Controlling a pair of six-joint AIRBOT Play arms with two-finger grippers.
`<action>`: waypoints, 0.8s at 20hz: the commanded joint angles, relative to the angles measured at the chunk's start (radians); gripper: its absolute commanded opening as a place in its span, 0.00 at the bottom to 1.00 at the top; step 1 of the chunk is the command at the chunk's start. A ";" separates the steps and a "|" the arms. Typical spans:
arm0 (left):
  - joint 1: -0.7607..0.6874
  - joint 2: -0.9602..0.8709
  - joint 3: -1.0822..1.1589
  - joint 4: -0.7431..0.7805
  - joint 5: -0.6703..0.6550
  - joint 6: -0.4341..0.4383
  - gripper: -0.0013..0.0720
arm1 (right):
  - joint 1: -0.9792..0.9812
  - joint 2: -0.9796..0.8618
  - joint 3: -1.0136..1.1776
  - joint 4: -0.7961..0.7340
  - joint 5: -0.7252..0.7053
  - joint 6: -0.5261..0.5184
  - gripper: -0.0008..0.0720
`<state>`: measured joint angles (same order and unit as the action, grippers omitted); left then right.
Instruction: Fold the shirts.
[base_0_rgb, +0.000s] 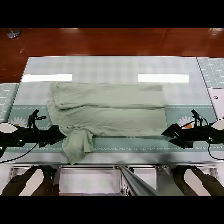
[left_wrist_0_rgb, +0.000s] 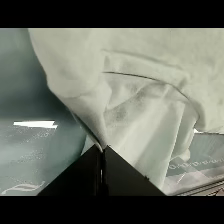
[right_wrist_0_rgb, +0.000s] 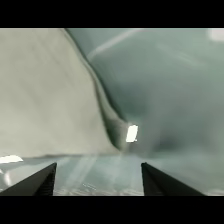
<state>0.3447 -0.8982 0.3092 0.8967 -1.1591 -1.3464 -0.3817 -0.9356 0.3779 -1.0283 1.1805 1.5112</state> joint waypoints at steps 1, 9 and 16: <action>0.000 0.000 -0.001 0.000 0.003 0.000 0.06 | 0.018 -0.040 0.010 0.078 -0.082 -0.010 0.87; 0.000 0.000 0.002 0.000 0.015 0.000 0.06 | 0.018 -0.183 0.063 0.252 -0.150 -0.179 0.26; 0.000 0.002 0.186 0.000 -0.019 0.004 0.06 | 0.017 -0.195 0.306 0.142 -0.019 -0.197 0.04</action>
<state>0.3447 -0.8963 0.3988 0.8967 -1.1603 -1.3437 -0.3649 -1.1240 0.5751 -0.8421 1.1126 1.3003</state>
